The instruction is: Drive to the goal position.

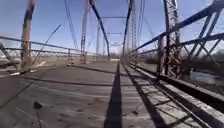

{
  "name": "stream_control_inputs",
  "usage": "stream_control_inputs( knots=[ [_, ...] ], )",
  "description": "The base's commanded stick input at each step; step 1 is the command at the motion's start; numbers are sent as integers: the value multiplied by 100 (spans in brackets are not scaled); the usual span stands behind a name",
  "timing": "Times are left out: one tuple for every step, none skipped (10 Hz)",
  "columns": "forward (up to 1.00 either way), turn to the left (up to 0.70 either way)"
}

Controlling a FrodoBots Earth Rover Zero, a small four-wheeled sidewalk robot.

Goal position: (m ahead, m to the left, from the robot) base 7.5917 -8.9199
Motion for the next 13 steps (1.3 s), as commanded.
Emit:
stream_control_inputs(
  knots=[
    [100,0],
    [100,0],
    [40,0],
    [0,0],
    [0,0],
    [0,0],
    [0,0],
    [0,0],
    [0,0],
    [0,0],
    [0,0],
    [0,0],
    [23,0]
  ],
)
